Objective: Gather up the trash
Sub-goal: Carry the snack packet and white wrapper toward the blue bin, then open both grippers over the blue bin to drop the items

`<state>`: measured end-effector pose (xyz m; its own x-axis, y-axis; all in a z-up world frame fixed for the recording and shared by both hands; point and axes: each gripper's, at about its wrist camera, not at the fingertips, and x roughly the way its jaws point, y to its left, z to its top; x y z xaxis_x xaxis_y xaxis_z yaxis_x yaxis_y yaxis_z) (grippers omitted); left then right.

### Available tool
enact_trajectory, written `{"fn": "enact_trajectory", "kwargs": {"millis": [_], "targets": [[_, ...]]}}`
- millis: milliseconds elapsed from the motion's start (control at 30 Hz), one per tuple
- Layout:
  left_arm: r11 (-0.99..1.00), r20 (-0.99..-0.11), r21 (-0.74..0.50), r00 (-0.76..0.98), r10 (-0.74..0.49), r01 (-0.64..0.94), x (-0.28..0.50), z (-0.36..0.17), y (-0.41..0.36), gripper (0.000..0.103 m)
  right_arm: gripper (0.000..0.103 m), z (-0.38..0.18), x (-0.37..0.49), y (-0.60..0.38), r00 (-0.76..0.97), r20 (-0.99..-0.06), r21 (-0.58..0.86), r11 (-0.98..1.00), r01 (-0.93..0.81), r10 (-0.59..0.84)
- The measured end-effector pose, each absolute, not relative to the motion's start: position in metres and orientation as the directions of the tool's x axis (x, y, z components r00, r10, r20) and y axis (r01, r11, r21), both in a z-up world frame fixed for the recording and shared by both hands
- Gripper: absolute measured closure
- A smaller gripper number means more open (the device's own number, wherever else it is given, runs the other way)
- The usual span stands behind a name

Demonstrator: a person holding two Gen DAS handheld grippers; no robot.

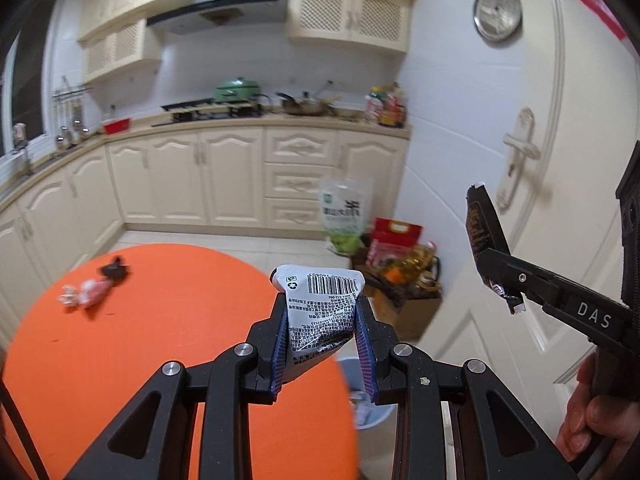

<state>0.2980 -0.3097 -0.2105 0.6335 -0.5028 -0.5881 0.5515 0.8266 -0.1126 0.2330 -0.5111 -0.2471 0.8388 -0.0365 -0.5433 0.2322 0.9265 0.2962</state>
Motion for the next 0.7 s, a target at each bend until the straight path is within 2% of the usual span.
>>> {"fn": "enact_trajectory", "kwargs": {"millis": [167, 300, 500, 700], "targets": [[0.792, -0.643, -0.141, 0.554, -0.53, 0.594, 0.325, -0.23, -0.366, 0.076, 0.082, -0.272, 0.234, -0.565, 0.805, -0.588, 0.314, 0.895, 0.316, -0.078], [0.774, -0.7, -0.15, 0.487, -0.522, 0.615, 0.355, -0.253, -0.401, 0.076, 0.082, -0.314, 0.249, -0.605, 0.759, -0.647, 0.345, 0.862, 0.372, -0.068], [0.769, -0.794, -0.144, 0.392, -0.466, 0.623, 0.419, -0.289, -0.468, 0.076, 0.082, -0.393, 0.274, -0.649, 0.675, -0.738, 0.388, 0.81, 0.44, -0.013], [0.78, -0.865, -0.137, 0.31, -0.395, 0.611, 0.489, -0.323, -0.528, 0.076, 0.082, -0.458, 0.292, -0.675, 0.614, -0.788, 0.422, 0.767, 0.482, 0.048]]}}
